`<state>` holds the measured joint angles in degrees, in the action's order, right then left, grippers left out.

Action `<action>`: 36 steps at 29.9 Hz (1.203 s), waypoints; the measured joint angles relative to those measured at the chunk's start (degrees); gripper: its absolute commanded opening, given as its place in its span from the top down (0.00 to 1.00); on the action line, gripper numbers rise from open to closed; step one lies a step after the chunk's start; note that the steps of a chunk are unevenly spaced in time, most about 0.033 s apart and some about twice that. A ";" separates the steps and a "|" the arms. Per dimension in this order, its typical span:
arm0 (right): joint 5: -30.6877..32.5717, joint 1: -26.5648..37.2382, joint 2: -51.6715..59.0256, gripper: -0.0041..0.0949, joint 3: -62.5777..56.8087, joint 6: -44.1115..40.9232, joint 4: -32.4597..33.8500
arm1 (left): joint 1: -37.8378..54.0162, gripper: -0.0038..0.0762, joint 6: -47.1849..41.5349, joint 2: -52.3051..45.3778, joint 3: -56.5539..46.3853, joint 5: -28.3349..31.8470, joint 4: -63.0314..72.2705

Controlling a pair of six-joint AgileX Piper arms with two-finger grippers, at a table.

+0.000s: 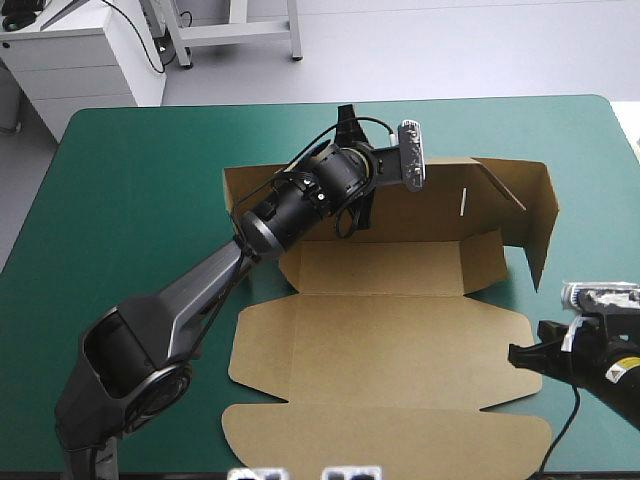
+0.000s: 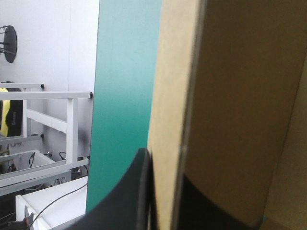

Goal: Fold the box

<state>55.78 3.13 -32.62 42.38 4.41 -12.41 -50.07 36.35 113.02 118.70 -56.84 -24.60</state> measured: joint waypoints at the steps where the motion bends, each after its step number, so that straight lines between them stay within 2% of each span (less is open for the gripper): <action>1: -0.16 0.00 -1.10 0.98 1.24 -0.07 0.00 | -0.05 0.96 -0.53 -0.06 -0.91 0.71 -0.74; 9: -0.72 0.00 -9.75 0.98 11.22 -0.64 -0.05 | -1.27 0.96 -3.25 -0.65 -6.69 4.79 -6.07; 15: -2.11 0.00 -18.41 0.98 19.18 -0.64 -0.53 | -1.97 0.96 -8.55 -0.80 -9.91 7.59 -11.54; 26: -2.54 0.00 -41.33 0.98 40.07 -0.05 -1.59 | -1.98 0.96 -11.05 -1.52 -14.04 11.29 -14.57; 36: 2.75 0.00 -63.37 0.98 59.20 2.44 -3.76 | -1.98 0.96 -12.47 -1.58 -14.55 11.89 -14.83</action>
<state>58.52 3.13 -96.00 101.58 6.85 -16.16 -52.06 23.89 111.45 104.16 -44.96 -39.42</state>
